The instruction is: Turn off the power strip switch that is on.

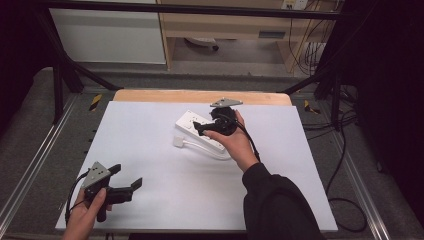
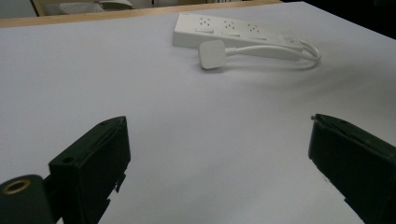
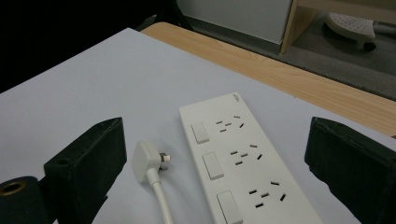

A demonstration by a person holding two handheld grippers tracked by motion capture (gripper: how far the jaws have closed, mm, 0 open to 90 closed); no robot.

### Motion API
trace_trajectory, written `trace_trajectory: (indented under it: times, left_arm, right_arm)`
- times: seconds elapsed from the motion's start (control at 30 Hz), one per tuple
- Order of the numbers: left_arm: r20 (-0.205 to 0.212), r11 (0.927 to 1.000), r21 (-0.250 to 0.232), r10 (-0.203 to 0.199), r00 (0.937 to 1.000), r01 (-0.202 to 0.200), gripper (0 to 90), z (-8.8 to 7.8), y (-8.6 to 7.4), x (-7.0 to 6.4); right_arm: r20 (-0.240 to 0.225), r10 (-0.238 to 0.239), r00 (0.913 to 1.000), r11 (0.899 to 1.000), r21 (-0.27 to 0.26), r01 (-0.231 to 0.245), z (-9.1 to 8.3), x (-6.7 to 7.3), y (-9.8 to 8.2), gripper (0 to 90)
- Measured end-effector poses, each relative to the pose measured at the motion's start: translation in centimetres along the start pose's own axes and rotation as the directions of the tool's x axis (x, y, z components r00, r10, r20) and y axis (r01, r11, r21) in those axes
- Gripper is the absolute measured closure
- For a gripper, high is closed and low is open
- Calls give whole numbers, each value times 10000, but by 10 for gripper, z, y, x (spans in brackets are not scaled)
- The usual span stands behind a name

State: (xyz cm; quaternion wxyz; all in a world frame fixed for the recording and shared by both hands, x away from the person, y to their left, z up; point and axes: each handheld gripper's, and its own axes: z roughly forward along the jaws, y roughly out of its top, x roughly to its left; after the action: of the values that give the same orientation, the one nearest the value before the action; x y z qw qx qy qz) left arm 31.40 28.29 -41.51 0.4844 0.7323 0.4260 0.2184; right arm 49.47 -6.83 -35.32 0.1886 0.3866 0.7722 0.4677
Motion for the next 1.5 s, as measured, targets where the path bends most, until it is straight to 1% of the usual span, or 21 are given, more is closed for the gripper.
trace_trajectory:
  times: [0.07,0.17,0.2,0.3,0.33,0.4,0.5,0.57,0.7,0.77,0.87,0.93,1.0,1.17,1.33,1.5]
  left_arm:
    - [34,10000,15,-9,10000,9,56,0,0,0]
    - [42,10000,39,-8,10000,8,56,1,0,0]
    - [40,10000,40,-14,10000,14,56,1,0,0]
    - [13,10000,54,-15,10000,15,56,0,-1,1]
    - [-2,10000,53,-29,10000,29,56,0,-1,1]
    - [-13,10000,56,-46,10000,46,56,0,-1,1]
    - [-2,10000,31,-42,10000,42,56,1,0,0]
    - [20,10000,52,5,10000,-6,56,1,0,-1]
    - [36,10000,60,-39,10000,39,56,2,0,0]
    - [28,10000,79,-49,10000,49,56,1,-1,1]
    - [32,9998,38,-213,9998,213,56,0,-1,2]
    - [14,9995,-67,-306,9995,306,56,0,-1,2]
    - [-34,9995,-104,-296,9996,296,56,-1,0,2]
    - [-128,9993,-84,-369,9992,368,56,0,-1,3]
    - [-206,9988,-180,-455,9988,451,56,-2,-2,4]
    - [-353,9973,-376,-650,9973,637,55,-5,-2,7]
  right_arm:
    - [-76,-28,10000,10000,-55,28,-7,-1,2,52]
    - [-51,79,10000,9996,-275,-81,-18,-4,3,47]
    - [-45,21,10000,9994,-342,-23,-21,-6,4,44]
    - [163,9,9999,9996,-295,-4,-30,-10,4,55]
    - [181,-74,9998,9994,-330,80,-32,-12,3,57]
    - [199,-95,9998,9991,-408,103,-39,-15,3,53]
    - [214,24,9998,9985,-547,-13,-49,-22,1,54]
    - [113,98,9999,9982,-592,-91,-55,-27,-1,60]
    - [-41,223,9997,9972,-714,-226,-65,-36,-8,55]
    - [32,237,9997,9969,-746,-234,-71,-40,-12,55]
    - [126,302,9995,9962,-821,-290,-79,-46,-17,55]
    - [36,386,9992,9954,-882,-381,-84,-49,-21,51]
    - [27,431,9991,9940,-1006,-426,-90,-52,-24,51]
    - [169,359,9992,9899,-1381,-332,-106,-56,-29,56]
    - [584,277,9979,9863,-1637,-178,-122,-62,-38,58]
    - [694,511,9963,9809,-1908,-371,-137,-70,-50,66]
